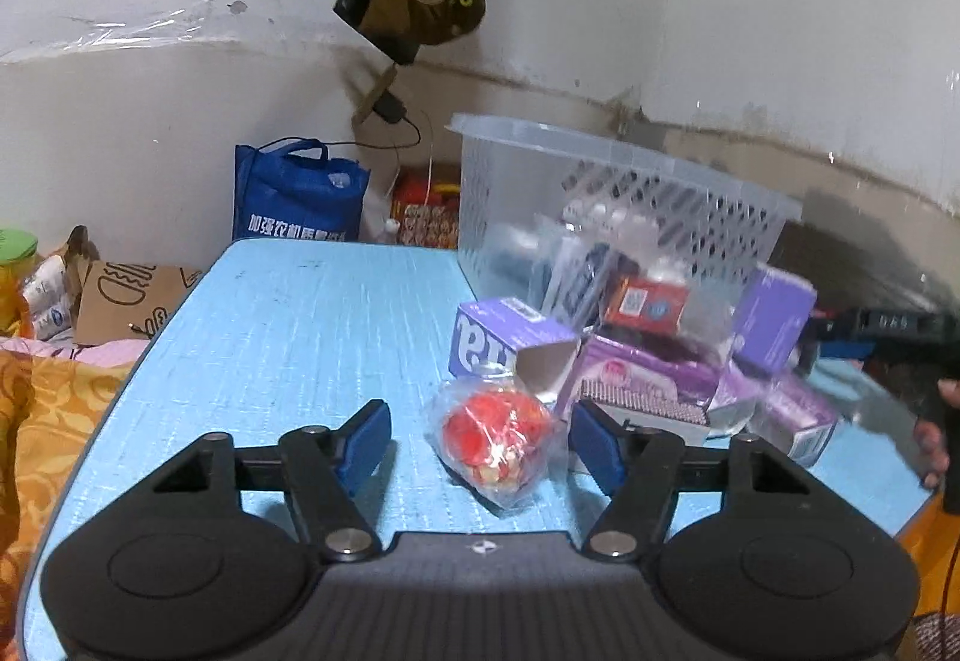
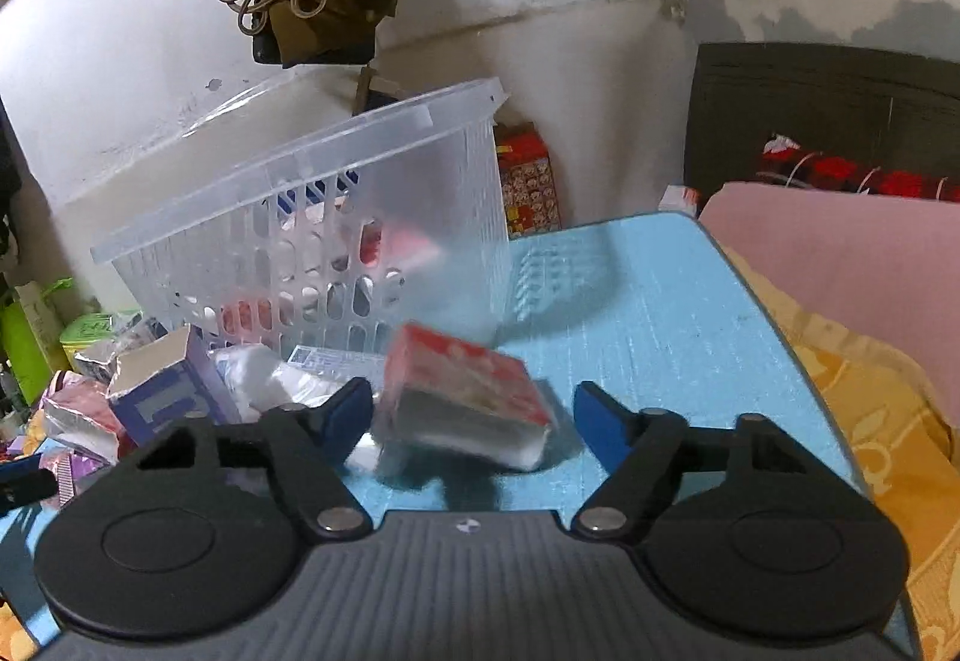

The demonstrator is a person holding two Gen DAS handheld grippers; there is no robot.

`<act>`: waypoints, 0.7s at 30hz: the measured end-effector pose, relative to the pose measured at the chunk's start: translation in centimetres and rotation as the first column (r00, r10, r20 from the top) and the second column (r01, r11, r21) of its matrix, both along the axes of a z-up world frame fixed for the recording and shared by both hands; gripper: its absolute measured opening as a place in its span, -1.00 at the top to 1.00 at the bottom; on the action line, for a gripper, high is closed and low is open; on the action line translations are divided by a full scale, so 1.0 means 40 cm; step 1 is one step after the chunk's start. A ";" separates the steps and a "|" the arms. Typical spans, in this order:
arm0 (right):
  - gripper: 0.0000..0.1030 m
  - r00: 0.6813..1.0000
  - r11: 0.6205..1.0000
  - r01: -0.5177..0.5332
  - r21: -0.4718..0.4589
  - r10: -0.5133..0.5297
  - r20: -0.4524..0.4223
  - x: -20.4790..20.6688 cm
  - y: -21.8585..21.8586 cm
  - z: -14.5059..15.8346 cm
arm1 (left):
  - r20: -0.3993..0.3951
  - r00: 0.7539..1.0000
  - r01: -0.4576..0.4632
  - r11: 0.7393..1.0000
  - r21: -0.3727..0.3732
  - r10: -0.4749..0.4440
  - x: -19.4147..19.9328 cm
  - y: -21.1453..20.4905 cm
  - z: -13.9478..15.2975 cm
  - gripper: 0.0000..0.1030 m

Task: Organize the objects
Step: 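Grasp the red-and-white box with the right gripper while the left grasps a red candy ball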

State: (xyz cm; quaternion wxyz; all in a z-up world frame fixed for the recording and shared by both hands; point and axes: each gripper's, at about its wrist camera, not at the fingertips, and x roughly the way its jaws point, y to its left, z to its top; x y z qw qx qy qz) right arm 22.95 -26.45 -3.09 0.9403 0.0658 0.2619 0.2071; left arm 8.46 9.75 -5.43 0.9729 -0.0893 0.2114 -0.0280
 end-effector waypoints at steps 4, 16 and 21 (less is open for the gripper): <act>-0.31 1.000 1.000 -0.021 0.009 0.021 0.001 -0.007 -0.001 -0.006 | -0.034 0.999 0.005 1.000 0.011 -0.005 0.026 -0.008 -0.012 -0.15; -0.21 0.996 0.999 -0.005 0.040 0.002 0.086 -0.047 -0.011 0.000 | 0.040 0.999 -0.011 0.999 -0.034 0.012 0.000 -0.004 -0.030 -0.01; -0.21 0.994 0.999 0.001 0.033 -0.005 0.113 -0.054 -0.009 0.004 | 0.093 0.995 -0.019 0.999 -0.039 0.023 -0.023 -0.008 -0.015 0.00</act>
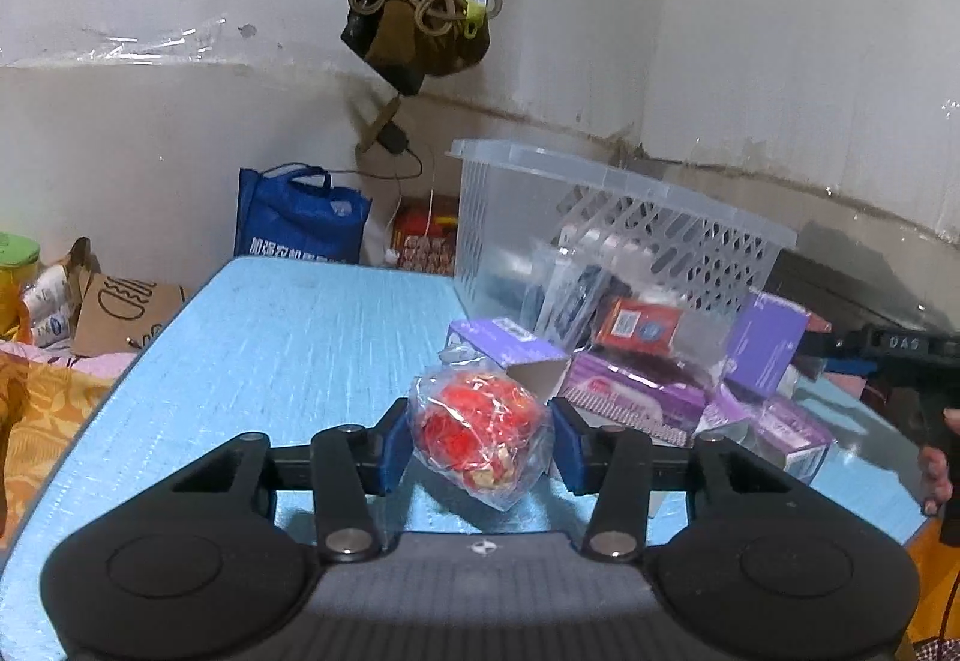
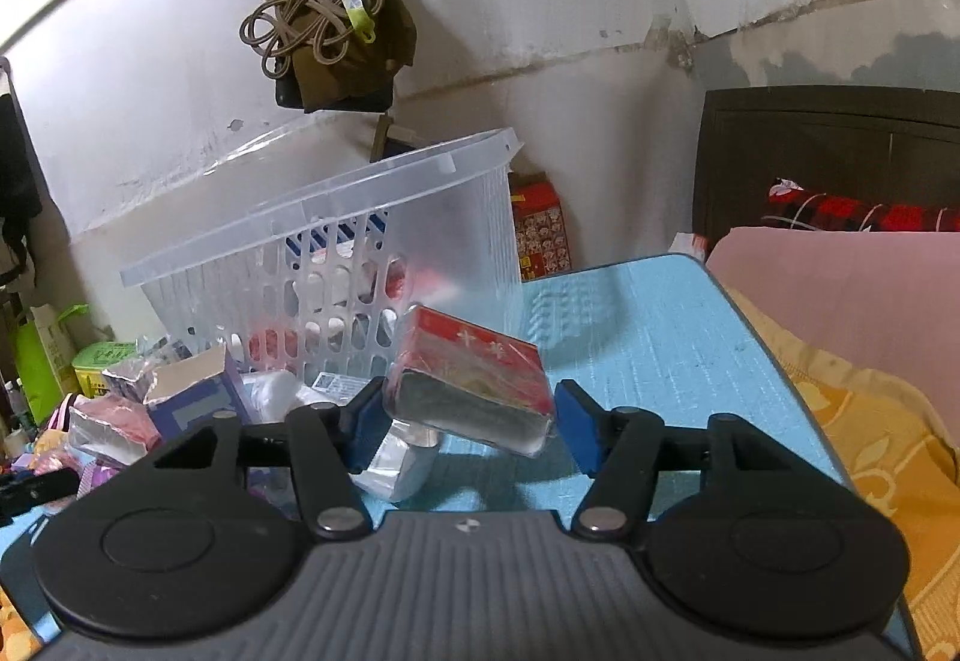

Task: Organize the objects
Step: 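Grasp the red-and-white box with the right gripper while the left grasps a red candy ball, then lift both items over the clear basket and release them inside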

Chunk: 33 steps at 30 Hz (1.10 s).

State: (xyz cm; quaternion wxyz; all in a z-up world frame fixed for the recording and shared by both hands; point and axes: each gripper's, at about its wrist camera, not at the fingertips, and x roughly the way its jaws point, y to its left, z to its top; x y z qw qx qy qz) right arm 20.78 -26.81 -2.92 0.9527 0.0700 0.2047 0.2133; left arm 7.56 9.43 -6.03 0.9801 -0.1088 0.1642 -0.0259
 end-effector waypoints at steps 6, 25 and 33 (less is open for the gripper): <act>-0.21 1.000 1.000 0.007 -0.001 -0.007 0.014 -0.003 0.000 -0.001 | 0.023 1.000 0.001 1.000 -0.002 -0.001 -0.028 -0.007 0.011 0.00; -0.21 0.965 0.996 -0.070 -0.061 0.083 0.249 -0.095 0.046 0.205 | 0.196 0.976 0.083 0.995 0.058 -0.092 -0.018 -0.049 0.224 0.00; -0.22 0.968 0.980 -0.117 -0.162 0.149 0.202 0.113 0.199 0.287 | 0.146 0.980 0.118 0.986 0.116 -0.135 0.300 -0.135 0.409 0.00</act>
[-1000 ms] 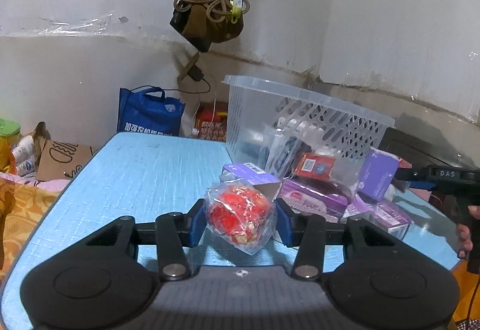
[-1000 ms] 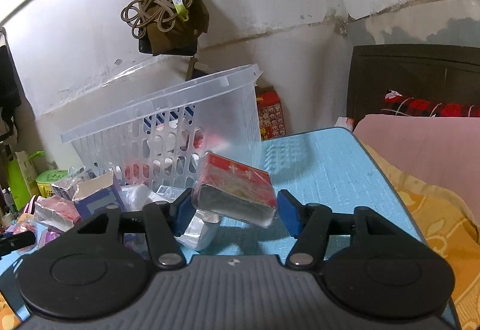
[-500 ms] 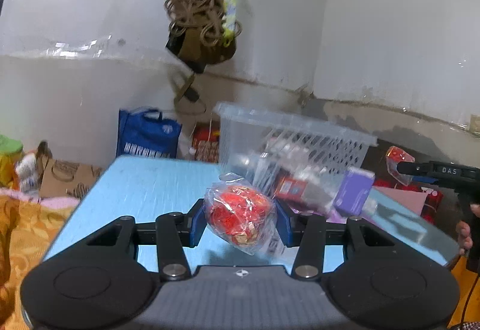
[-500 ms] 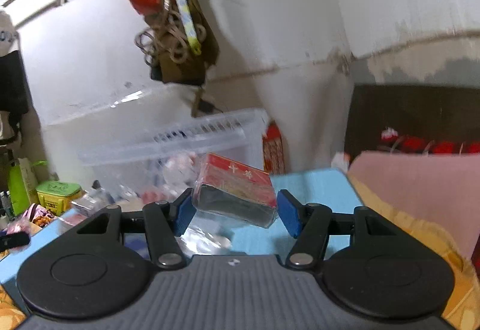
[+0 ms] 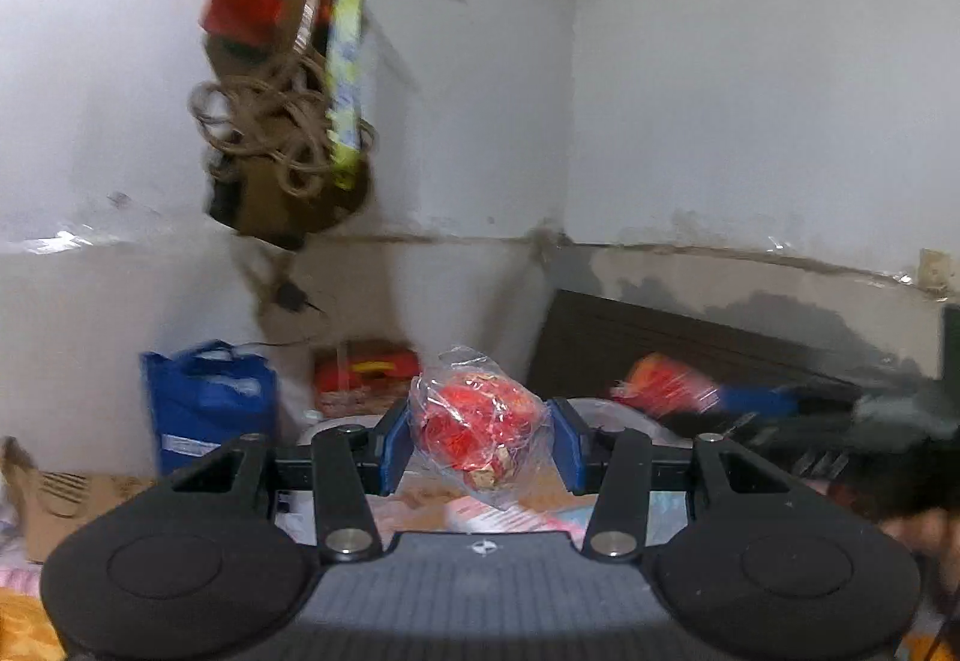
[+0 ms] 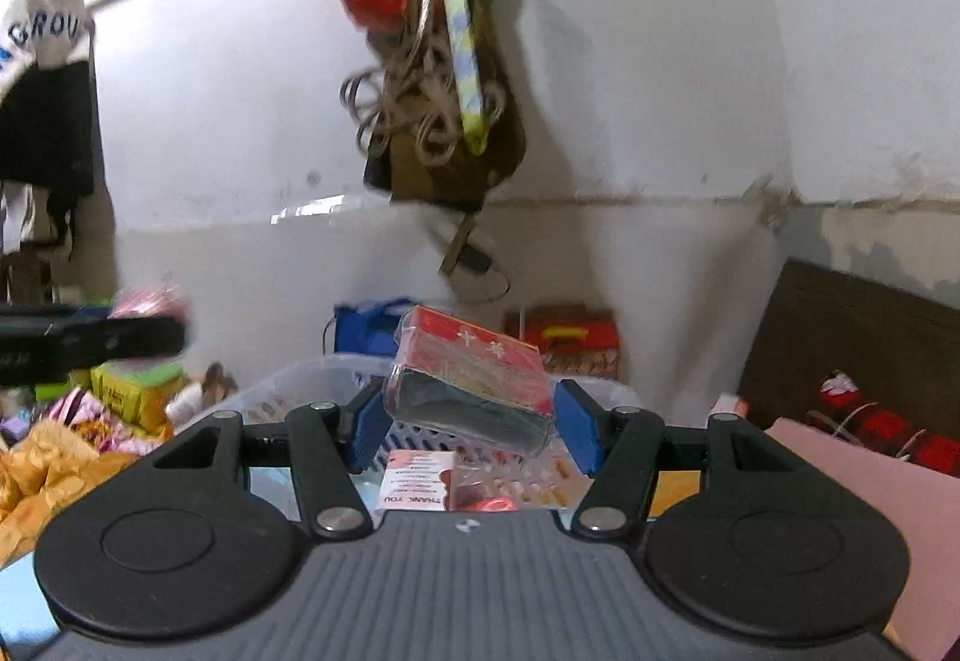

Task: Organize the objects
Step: 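Lift both items over the clear basket and release them inside, then grasp the blue-lettered white box with the right gripper while the left grasps the KENT box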

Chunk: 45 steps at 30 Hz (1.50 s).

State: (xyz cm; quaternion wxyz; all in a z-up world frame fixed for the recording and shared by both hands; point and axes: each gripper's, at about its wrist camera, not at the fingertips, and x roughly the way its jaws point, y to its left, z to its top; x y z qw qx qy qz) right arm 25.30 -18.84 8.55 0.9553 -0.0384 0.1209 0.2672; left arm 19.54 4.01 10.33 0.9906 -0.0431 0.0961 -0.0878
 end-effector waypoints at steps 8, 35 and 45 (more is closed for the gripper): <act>-1.00 1.000 1.000 -0.009 -0.021 0.009 -0.027 0.030 0.029 -0.037 | -0.149 0.986 -0.080 0.997 0.004 0.080 0.126 0.000 -0.078 -0.53; -0.14 0.986 0.990 -0.132 0.046 0.135 -0.098 -0.209 -0.045 -0.278 | -0.265 0.964 0.036 0.999 0.005 -0.034 -0.201 0.010 -0.414 -0.43; 0.13 0.993 0.991 -0.105 0.087 0.109 -0.042 -0.233 -0.067 -0.285 | -0.182 0.983 0.011 0.999 -0.034 -0.017 -0.254 0.005 -0.417 -0.22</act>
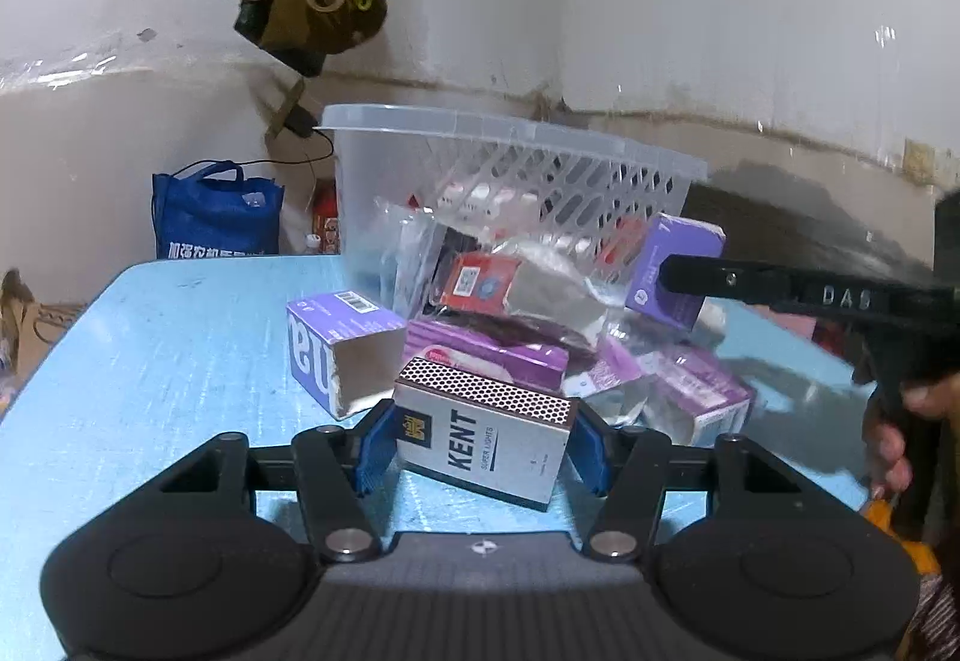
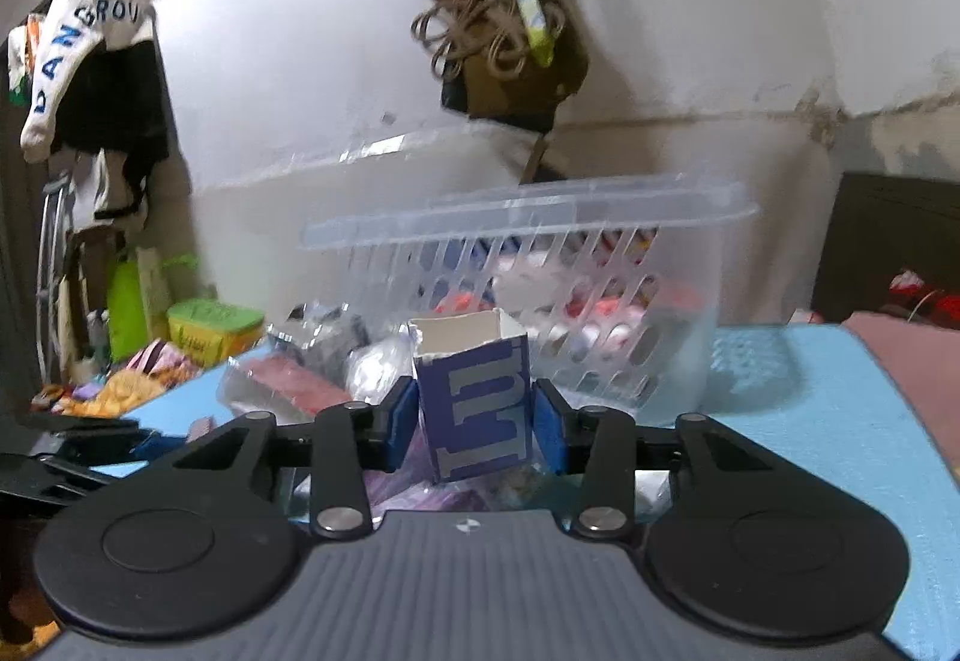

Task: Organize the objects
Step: 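Grasp the blue-lettered white box with the right gripper while the left grasps the KENT box, then carry both boxes over the clear basket and open both grippers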

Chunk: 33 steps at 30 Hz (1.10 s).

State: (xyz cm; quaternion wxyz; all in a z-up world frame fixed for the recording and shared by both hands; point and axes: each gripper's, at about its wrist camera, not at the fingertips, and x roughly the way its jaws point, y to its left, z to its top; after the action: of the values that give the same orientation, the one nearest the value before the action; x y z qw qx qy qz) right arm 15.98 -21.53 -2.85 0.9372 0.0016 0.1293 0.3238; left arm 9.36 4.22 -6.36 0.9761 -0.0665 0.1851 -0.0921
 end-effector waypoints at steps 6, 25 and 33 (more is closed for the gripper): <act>0.13 0.998 0.999 0.031 0.022 -0.032 0.062 -0.019 -0.003 0.002 | 0.016 1.000 -0.011 0.999 -0.047 0.012 -0.027 0.020 -0.001 -0.22; 0.13 0.995 0.998 0.061 0.033 -0.063 0.073 -0.021 0.000 0.003 | 0.035 0.999 -0.021 0.996 -0.082 0.024 -0.048 0.023 -0.004 -0.22; 0.13 0.989 0.990 0.095 0.108 -0.106 0.100 -0.048 -0.037 0.014 | 0.079 0.996 -0.036 0.998 -0.047 0.040 -0.065 0.017 0.040 -0.22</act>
State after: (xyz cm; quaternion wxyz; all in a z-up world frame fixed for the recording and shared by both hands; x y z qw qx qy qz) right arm 14.07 -23.01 -2.29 0.9566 0.0395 0.0625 0.2819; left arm 6.78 4.89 -4.77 0.9825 -0.0884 0.1427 -0.0803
